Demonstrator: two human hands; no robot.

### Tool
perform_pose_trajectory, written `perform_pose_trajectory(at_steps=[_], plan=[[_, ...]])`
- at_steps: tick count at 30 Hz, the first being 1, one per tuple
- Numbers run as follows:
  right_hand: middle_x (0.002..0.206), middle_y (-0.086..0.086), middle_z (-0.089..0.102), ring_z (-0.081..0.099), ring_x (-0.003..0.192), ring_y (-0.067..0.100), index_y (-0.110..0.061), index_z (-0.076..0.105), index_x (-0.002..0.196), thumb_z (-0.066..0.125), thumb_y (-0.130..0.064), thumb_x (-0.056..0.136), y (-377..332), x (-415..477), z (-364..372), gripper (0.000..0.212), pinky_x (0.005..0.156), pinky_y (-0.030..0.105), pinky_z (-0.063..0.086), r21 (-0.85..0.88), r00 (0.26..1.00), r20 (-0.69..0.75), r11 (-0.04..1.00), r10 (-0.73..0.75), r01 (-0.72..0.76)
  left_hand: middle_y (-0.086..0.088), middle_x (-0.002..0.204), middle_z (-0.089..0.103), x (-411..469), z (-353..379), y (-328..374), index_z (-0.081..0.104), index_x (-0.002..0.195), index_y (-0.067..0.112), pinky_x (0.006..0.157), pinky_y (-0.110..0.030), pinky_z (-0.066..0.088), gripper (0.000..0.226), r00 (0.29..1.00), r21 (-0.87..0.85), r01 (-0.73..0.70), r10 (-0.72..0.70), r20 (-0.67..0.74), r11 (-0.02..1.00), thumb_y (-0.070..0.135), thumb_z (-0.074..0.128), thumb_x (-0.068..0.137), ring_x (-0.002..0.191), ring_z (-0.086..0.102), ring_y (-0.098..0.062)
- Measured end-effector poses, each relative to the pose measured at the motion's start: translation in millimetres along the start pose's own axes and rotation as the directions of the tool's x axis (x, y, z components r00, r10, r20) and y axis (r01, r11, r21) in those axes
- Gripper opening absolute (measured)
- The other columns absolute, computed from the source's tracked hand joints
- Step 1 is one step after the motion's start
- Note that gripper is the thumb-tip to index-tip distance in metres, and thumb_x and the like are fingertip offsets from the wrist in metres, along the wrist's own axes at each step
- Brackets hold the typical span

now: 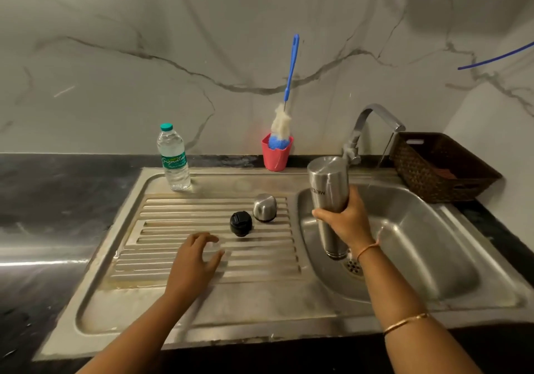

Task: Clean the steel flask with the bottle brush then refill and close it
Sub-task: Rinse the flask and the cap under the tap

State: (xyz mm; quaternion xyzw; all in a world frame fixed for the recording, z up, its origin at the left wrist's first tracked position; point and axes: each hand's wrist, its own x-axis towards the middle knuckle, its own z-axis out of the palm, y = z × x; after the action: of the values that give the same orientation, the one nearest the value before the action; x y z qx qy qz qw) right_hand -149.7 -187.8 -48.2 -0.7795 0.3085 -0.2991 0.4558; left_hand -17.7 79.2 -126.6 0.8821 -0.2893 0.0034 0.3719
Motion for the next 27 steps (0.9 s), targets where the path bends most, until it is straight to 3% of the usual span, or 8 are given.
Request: perform_pose_trajectory(at_steps=[4, 7, 10, 14, 18, 20, 23, 27], plan=[[0.111, 0.000, 0.059, 0.059, 0.098, 0.011, -0.018, 0.046, 0.123, 0.080, -0.007, 0.066, -31, -11, 17, 0.068, 0.082, 0.031, 0.053, 0.203, 0.972, 0.232, 0.979, -0.021, -0.027, 0.007, 0.117, 0.051, 9, -7, 16, 0.058, 0.113, 0.024, 0.090, -0.023, 0.038, 0.047, 0.996, -0.161, -0.019, 0.034, 0.088, 0.987, 0.039, 0.076, 0.073, 0.109, 0.048, -0.008], [0.113, 0.003, 0.060, 0.060, 0.102, 0.016, -0.016, 0.043, 0.126, 0.080, -0.012, 0.067, -53, -19, 36, 0.070, 0.087, 0.036, 0.053, 0.248, 0.925, 0.374, 0.969, -0.072, -0.025, 0.009, 0.126, 0.048, 15, -14, 34, 0.047, 0.121, 0.031, 0.094, -0.024, 0.041, 0.077, 0.959, -0.358, 0.089, 0.016, 0.281, 0.929, 0.051, 0.079, 0.054, 0.117, 0.047, -0.008], [0.116, 0.003, 0.060, 0.060, 0.106, 0.017, -0.019, 0.043, 0.129, 0.077, -0.018, 0.066, -69, -30, 62, 0.071, 0.087, 0.033, 0.054, 0.301, 0.855, 0.497, 0.954, -0.147, -0.011, 0.015, 0.124, 0.050, 18, -20, 46, 0.042, 0.121, 0.040, 0.088, -0.019, 0.045, 0.085, 0.920, -0.429, 0.128, 0.055, 0.389, 0.894, 0.047, 0.085, 0.048, 0.114, 0.050, -0.008], [0.119, 0.003, 0.059, 0.059, 0.108, 0.016, -0.018, 0.041, 0.130, 0.076, -0.009, 0.074, -82, -43, 101, 0.067, 0.089, 0.033, 0.054, 0.309, 0.789, 0.589, 0.951, -0.177, -0.017, 0.021, 0.106, 0.059, 18, -36, 43, 0.042, 0.114, 0.046, 0.071, -0.016, 0.050, 0.075, 0.952, -0.418, 0.107, 0.028, 0.304, 0.902, 0.035, 0.089, 0.056, 0.096, 0.060, -0.005], [0.125, -0.002, 0.055, 0.052, 0.117, 0.013, -0.026, 0.038, 0.136, 0.077, -0.022, 0.075, -90, -43, 113, 0.073, 0.097, 0.036, 0.048, 0.301, 0.746, 0.647, 0.952, -0.158, -0.059, 0.018, 0.101, 0.061, 15, -58, 22, 0.045, 0.116, 0.042, 0.078, -0.028, 0.049, 0.082, 0.981, -0.324, 0.137, -0.084, 0.173, 0.936, 0.060, 0.078, 0.043, 0.094, 0.057, -0.006], [0.125, -0.004, 0.055, 0.050, 0.117, 0.009, -0.028, 0.042, 0.134, 0.074, -0.032, 0.076, -83, -37, 107, 0.067, 0.097, 0.031, 0.045, 0.240, 0.755, 0.644, 0.970, -0.124, -0.045, 0.014, 0.102, 0.060, 18, -68, 11, 0.044, 0.117, 0.041, 0.079, -0.033, 0.046, 0.079, 0.983, -0.263, 0.174, -0.149, 0.111, 0.949, 0.054, 0.083, 0.049, 0.095, 0.056, -0.011], [0.109, 0.003, 0.066, 0.061, 0.103, 0.017, -0.022, 0.061, 0.111, 0.075, -0.042, 0.073, -50, -27, 94, 0.046, 0.091, 0.032, 0.051, 0.236, 0.863, 0.504, 0.968, -0.049, -0.083, 0.010, 0.101, 0.056, 33, -77, 2, 0.042, 0.112, 0.038, 0.080, -0.033, 0.045, 0.066, 0.976, -0.239, 0.217, -0.209, 0.059, 0.946, 0.038, 0.086, 0.062, 0.094, 0.054, -0.015], [0.080, -0.002, 0.067, 0.061, 0.078, 0.015, -0.020, 0.065, 0.081, 0.066, -0.026, 0.085, 8, -25, 73, 0.007, 0.069, 0.022, 0.048, 0.138, 0.968, 0.230, 0.981, 0.102, -0.136, 0.011, 0.099, 0.054, 63, -73, -3, 0.044, 0.115, 0.030, 0.084, -0.038, 0.050, 0.066, 0.963, -0.279, 0.264, -0.266, 0.029, 0.923, 0.036, 0.085, 0.064, 0.093, 0.054, -0.016]])
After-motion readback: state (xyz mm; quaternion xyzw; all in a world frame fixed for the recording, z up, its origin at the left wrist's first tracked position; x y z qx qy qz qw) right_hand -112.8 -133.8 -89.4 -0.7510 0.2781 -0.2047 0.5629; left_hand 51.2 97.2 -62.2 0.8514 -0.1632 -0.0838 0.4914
